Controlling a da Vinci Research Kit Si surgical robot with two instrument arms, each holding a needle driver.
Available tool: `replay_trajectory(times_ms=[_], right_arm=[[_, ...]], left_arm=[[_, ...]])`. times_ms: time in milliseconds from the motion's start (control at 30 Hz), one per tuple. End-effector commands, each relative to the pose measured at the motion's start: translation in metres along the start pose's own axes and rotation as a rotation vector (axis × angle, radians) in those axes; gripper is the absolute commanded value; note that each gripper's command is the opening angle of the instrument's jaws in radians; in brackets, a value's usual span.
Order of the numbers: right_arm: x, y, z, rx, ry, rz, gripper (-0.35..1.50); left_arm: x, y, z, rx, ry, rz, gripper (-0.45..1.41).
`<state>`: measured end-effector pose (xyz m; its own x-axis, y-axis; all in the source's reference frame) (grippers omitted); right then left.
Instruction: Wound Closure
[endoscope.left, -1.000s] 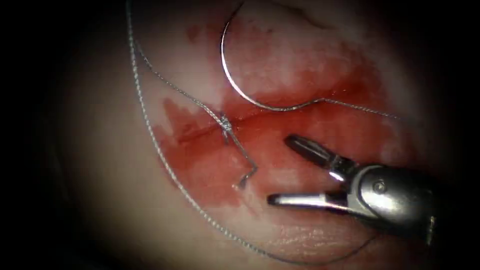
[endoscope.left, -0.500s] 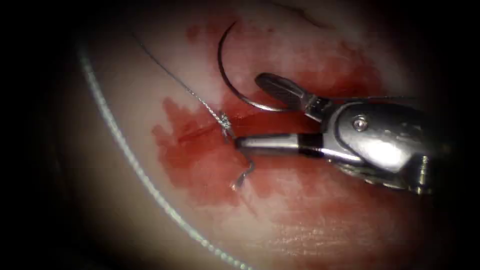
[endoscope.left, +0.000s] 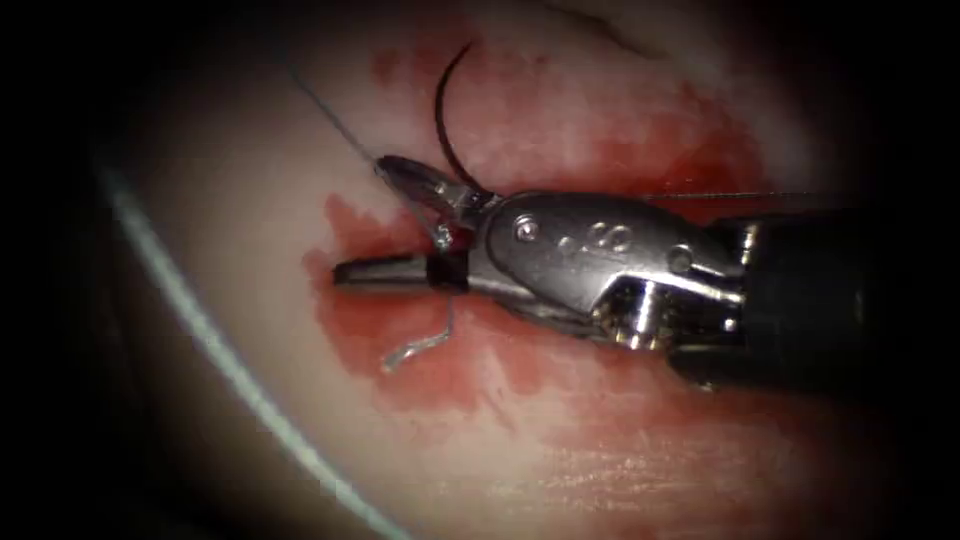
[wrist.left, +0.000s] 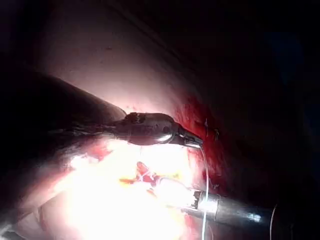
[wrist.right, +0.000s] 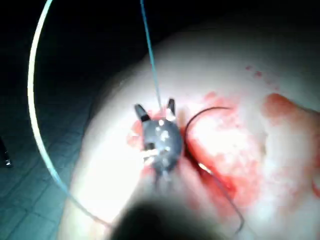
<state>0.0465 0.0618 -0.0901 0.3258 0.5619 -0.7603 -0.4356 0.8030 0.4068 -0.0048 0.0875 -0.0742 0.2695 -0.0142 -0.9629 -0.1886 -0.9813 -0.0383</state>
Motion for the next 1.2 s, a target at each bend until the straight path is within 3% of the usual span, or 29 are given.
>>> replay_trajectory(times_ms=[33,367,733,1067,1100,1200], right_arm=[[0.0000,0.0000,0.0012,-0.002,0.004,-0.001,1.37],[0.0002,-0.0006,0.0036,-0.003,0.009,-0.013,1.40],[0.0000,0.0000,0.0041,-0.002,0.020,-0.017,1.38],[0.0005,-0.0010,0.0049,0.027,0.032,-0.021,1.28],[0.0005,-0.0010,0.0049,0.030,0.033,-0.023,1.21],[0.0003,-0.0009,0.0043,0.082,0.058,-0.032,-0.35]], left_arm=[[-0.0004,-0.0005,0.0006,-0.001,0.001,0.003,-0.35],[-0.0004,0.0000,0.0008,-0.004,0.006,0.004,-0.35],[0.0000,0.0005,0.0009,-0.006,0.008,0.004,-0.35],[0.0000,0.0006,0.0009,-0.008,0.011,0.003,-0.35],[0.0000,0.0006,0.0009,-0.008,0.011,0.003,-0.35],[0.0001,0.0009,0.0009,-0.010,0.012,0.005,-0.35]])
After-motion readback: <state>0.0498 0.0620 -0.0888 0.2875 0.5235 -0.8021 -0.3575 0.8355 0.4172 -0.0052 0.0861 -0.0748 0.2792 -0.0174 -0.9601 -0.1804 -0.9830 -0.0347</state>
